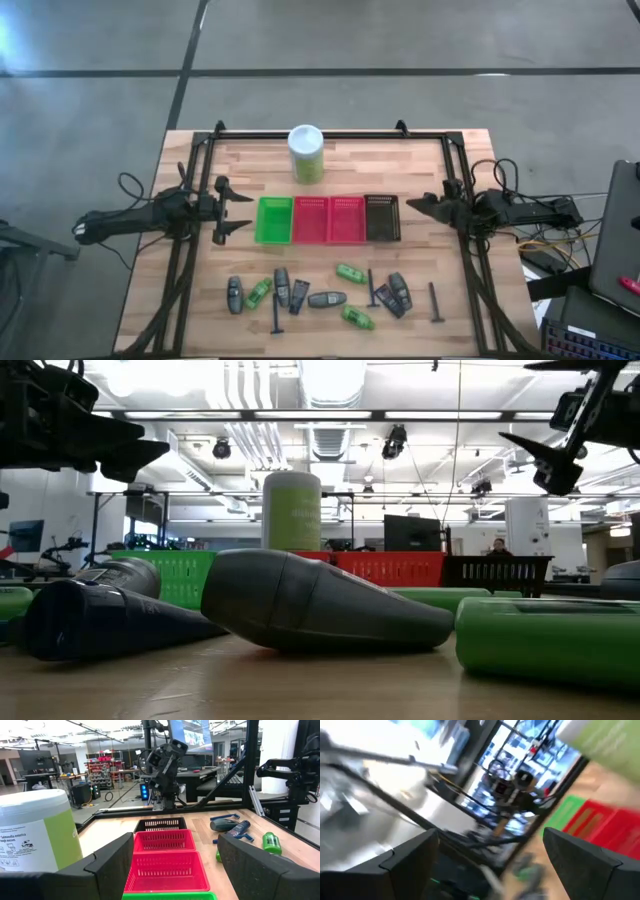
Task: Pick & Place Travel size toiletries
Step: Put the blue razor in the black bin
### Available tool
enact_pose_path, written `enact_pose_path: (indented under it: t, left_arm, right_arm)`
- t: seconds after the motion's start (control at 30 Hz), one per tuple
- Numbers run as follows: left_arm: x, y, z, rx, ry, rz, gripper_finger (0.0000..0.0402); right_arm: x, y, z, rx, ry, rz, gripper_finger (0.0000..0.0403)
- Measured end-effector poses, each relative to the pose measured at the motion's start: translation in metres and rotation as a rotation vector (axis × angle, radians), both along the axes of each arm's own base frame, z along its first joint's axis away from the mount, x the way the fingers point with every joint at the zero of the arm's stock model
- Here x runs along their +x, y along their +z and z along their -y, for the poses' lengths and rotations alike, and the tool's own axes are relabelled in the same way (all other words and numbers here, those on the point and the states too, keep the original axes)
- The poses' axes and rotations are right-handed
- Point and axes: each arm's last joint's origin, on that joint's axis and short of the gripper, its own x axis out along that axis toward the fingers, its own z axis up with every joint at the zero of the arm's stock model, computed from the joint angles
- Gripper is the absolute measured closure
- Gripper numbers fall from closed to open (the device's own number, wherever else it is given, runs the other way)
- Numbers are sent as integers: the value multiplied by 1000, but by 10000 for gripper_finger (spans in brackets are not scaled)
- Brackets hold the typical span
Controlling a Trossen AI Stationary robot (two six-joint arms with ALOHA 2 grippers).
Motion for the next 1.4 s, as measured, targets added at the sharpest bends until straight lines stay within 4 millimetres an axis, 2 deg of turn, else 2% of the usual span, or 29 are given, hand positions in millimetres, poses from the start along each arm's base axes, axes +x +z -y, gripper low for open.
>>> enact_pose_path:
  t: [0.13,0.3,0.6,0.7,0.8,0.87,0.93,1.0,1.13,1.23,1.3,1.4]
  left_arm:
    - [0,0,0,0,0,0,108]
    - [0,0,0,0,0,0,108]
    - [0,0,0,0,1,0,108]
    - [0,0,0,0,1,-1,108]
    - [0,0,0,0,1,-2,108]
    - [0,-1,0,-1,1,-8,108]
    - [0,-1,0,-1,1,-8,108]
    - [0,-1,0,-1,1,-8,108]
    - [0,-1,0,-1,1,-8,108]
    - [0,-1,0,-1,1,-7,108]
    - [0,-1,0,-1,1,-7,108]
    - [0,-1,0,-1,1,-8,108]
  right_arm:
    - [0,0,0,67,17,2,52]
    - [-1,2,-1,-6,20,22,64]
    - [1,-1,7,166,-233,8,76]
    - [3,0,5,169,-154,11,73]
    - [7,10,4,187,-128,-23,67]
    - [12,27,3,160,-133,-76,63]
    - [20,45,2,130,-121,-195,58]
    - [28,56,0,134,-94,-404,53]
    - [37,64,-6,229,17,-929,45]
    - [43,71,-12,279,144,-1213,44]
    - [51,75,-17,293,220,-1321,44]
    - [64,81,-25,312,238,-1426,43]
